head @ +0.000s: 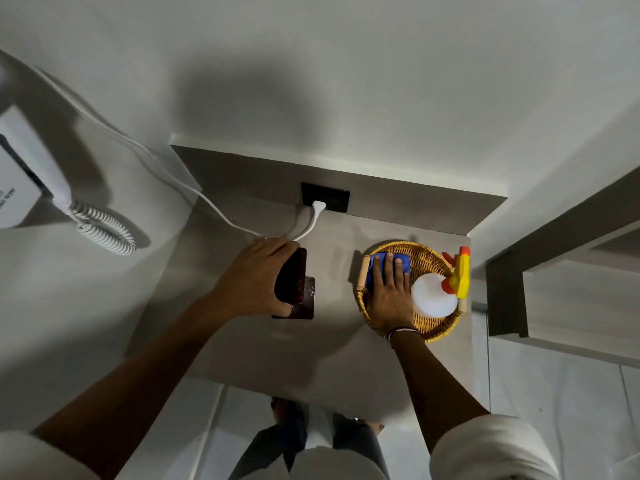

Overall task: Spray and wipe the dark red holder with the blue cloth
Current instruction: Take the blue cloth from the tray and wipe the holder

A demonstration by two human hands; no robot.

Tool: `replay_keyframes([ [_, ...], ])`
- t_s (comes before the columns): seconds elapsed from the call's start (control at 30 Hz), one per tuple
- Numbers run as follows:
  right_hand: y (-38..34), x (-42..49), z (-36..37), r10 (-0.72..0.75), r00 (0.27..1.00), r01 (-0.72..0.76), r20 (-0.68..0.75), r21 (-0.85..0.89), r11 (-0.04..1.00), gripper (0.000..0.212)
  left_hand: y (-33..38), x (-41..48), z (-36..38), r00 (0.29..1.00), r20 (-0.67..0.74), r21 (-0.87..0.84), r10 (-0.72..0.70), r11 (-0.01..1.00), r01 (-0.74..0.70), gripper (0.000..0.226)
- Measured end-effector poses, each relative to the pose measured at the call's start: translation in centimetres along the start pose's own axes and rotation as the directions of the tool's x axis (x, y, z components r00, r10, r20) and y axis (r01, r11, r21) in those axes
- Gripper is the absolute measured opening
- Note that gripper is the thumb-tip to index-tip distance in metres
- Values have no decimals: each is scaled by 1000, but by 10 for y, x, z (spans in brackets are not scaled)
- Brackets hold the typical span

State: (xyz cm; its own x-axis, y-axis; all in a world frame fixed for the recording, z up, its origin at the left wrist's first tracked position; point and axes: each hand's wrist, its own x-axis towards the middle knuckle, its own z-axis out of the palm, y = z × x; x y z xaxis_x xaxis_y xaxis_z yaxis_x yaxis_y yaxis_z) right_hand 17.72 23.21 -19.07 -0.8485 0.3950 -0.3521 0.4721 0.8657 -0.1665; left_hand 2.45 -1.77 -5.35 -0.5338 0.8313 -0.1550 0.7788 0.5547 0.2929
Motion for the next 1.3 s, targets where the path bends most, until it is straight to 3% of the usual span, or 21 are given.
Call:
replay_keyframes([
  [0.17, -7, 5, 5, 43, 999, -44, 31, 5, 999, 79, -8, -2, 13, 998, 4, 20, 63, 998, -63, 117],
  [0.4, 2, 7, 11, 55, 998, -54, -19, 40, 998, 80, -9, -1, 10, 1000, -20, -201, -6, 980, 2, 109],
  [0.5, 3, 2, 8, 107, 988, -72, -109, 282, 957, 85, -19, -12, 8, 996, -52, -336, -71, 940, 50, 109],
  [0.63, 3, -20, -5, 257, 920, -23, -294, 617, 787, 77, -35, -36, 15, 985, -83, -528, -154, 845, 87, 111],
  [0.77, -19, -48, -22, 382, 799, 70, -465, 703, 708, 72, -44, -57, 31, 970, -134, -620, -201, 781, 76, 112],
  [0.83, -50, -64, -27, 338, 771, 175, -540, 689, 703, 73, -52, -60, 36, 966, -163, -636, -199, 770, 51, 109],
  [0.93, -114, -73, -35, 181, 807, 333, -563, 686, 647, 74, -67, -59, 33, 967, -189, -631, -172, 776, 14, 106],
  [1.0, -163, -81, -31, 31, 833, 436, -553, 688, 580, 68, -73, -63, 31, 968, -197, -643, -155, 766, -9, 104],
  [1.1, -214, -96, -13, -240, 859, 507, -452, 690, 516, 77, -75, -71, 37, 967, -200, -664, -161, 748, -12, 99],
  [1.2, -192, -83, 8, -334, 845, 530, -419, 565, 632, 90, -80, -74, 43, 967, -168, -652, -191, 757, 36, 98],
  [1.3, -142, -65, 19, -211, 925, 354, -317, 516, 780, 90, -86, -76, 48, 965, -132, -644, -225, 760, 89, 109],
])
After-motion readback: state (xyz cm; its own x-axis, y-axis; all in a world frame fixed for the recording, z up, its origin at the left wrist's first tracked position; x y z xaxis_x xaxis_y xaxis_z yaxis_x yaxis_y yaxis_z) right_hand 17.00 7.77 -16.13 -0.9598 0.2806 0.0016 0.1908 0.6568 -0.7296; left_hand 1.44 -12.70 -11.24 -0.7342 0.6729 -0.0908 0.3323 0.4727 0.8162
